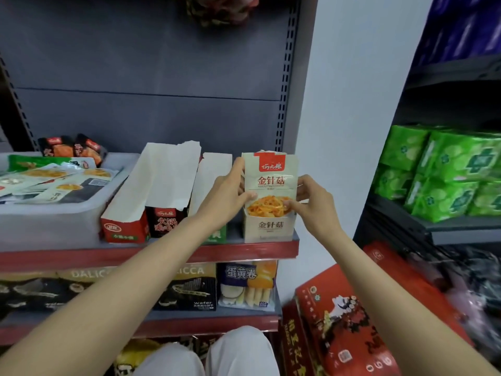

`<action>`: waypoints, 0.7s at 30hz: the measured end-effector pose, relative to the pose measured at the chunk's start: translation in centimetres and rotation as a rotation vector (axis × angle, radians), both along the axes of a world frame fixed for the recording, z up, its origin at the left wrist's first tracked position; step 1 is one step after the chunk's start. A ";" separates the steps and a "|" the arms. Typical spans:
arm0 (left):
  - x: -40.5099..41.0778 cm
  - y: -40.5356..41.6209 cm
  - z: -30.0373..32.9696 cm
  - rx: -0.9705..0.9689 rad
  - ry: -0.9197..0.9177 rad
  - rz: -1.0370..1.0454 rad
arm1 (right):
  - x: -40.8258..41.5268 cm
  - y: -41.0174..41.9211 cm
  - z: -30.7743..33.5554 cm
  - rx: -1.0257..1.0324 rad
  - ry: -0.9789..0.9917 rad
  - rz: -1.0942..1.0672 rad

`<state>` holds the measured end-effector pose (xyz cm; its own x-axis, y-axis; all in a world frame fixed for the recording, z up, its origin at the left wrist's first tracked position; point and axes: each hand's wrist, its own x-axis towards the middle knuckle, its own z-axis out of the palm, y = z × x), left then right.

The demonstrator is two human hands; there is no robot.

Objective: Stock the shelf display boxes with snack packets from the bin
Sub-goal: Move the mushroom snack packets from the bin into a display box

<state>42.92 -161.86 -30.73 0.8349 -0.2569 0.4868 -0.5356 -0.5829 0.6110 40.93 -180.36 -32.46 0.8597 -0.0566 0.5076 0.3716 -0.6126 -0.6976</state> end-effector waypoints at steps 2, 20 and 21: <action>0.0 -0.1 -0.3 0.020 -0.003 0.019 | -0.1 -0.1 -0.1 -0.032 0.007 -0.008; -1.7 0.9 1.4 -0.030 -0.093 0.152 | -1.8 2.9 1.9 -0.155 -0.237 -0.244; -1.8 1.6 1.6 -0.051 -0.106 0.165 | -2.1 3.6 2.3 -0.192 -0.284 -0.239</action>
<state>41.08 -160.27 -29.13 0.8068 -0.0934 0.5834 -0.4984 -0.6378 0.5872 38.82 -176.79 -30.14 0.6584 -0.1188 0.7433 0.3638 -0.8143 -0.4524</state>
